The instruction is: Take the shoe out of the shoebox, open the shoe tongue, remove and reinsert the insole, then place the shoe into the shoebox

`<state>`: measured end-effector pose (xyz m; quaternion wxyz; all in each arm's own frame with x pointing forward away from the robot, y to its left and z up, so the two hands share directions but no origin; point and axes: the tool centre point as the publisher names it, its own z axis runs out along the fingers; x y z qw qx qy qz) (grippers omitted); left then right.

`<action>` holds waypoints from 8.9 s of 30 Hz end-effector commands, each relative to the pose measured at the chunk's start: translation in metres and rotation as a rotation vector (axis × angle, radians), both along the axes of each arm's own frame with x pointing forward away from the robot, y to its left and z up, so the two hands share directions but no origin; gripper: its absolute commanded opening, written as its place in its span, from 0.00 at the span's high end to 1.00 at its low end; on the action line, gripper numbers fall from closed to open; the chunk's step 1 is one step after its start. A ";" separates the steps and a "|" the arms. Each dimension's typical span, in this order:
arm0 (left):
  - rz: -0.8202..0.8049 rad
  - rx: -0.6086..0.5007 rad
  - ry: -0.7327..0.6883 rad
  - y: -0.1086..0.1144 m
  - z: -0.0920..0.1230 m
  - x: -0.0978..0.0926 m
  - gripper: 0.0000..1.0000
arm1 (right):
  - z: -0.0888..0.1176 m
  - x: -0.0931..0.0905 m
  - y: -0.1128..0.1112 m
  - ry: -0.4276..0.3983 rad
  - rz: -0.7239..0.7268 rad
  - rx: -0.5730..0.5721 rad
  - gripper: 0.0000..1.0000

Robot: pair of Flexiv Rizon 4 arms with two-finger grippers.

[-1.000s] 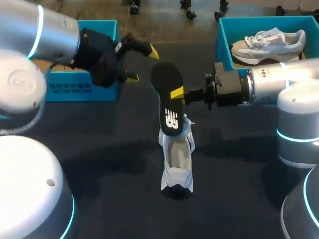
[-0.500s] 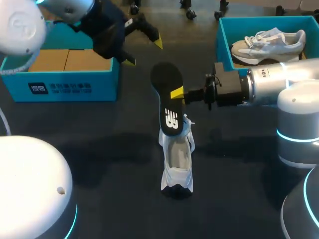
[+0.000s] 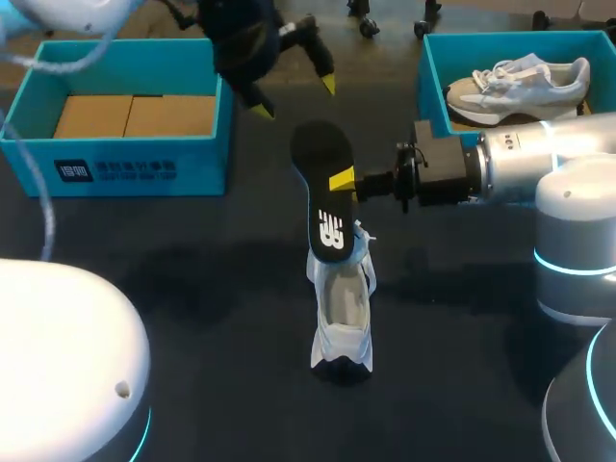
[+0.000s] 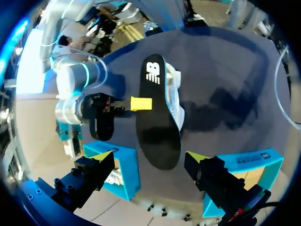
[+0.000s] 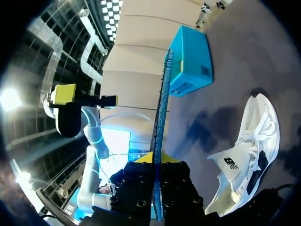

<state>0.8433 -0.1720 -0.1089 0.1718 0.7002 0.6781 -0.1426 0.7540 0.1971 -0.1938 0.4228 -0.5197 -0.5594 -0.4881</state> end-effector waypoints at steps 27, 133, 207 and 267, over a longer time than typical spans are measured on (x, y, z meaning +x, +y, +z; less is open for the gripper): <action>0.162 0.136 0.142 -0.005 -0.011 -0.006 0.00 | 0.001 -0.001 0.001 0.002 -0.001 -0.005 1.00; 0.246 -1.096 0.030 -0.024 -0.088 -0.039 0.37 | 0.001 -0.001 0.001 0.002 -0.001 -0.005 1.00; 0.171 -0.957 0.169 -0.007 -0.086 -0.050 1.00 | 0.026 -0.010 -0.050 -0.360 0.185 -0.069 0.00; 0.207 -0.572 0.473 -0.011 -0.146 -0.241 1.00 | 0.030 -0.071 -0.109 -1.389 1.135 -0.935 0.00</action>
